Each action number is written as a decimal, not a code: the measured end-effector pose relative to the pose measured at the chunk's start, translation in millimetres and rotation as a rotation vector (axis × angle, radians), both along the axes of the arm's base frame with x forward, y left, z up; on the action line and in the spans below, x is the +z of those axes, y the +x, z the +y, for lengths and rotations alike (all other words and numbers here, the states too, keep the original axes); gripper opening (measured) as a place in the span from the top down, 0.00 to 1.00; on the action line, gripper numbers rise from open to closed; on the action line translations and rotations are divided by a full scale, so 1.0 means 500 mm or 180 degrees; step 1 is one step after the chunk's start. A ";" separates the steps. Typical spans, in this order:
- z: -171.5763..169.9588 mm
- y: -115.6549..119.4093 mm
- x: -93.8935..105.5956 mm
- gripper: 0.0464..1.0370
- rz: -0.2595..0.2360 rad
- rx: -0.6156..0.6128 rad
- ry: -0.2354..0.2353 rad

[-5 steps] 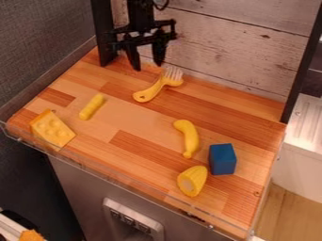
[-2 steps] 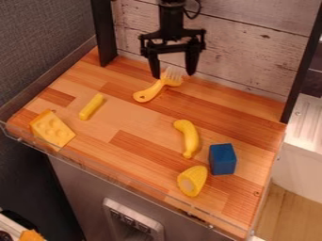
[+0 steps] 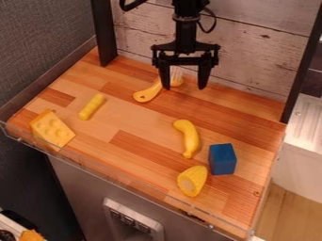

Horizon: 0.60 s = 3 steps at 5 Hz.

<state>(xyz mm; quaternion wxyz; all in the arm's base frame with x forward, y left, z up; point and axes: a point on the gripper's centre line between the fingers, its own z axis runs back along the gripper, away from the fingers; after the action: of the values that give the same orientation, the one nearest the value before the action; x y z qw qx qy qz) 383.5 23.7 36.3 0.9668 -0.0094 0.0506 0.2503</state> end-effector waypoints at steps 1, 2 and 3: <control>-0.002 -0.007 -0.018 0.04 -0.0011 0.0216 0.0009; -0.003 -0.010 -0.031 0.04 -0.0026 0.0522 0.0039; -0.003 -0.011 -0.040 0.04 -0.0054 0.0788 0.0062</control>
<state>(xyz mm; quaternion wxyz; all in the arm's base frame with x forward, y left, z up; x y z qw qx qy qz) 377.8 22.3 16.1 0.9289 -0.0082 0.0385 0.3682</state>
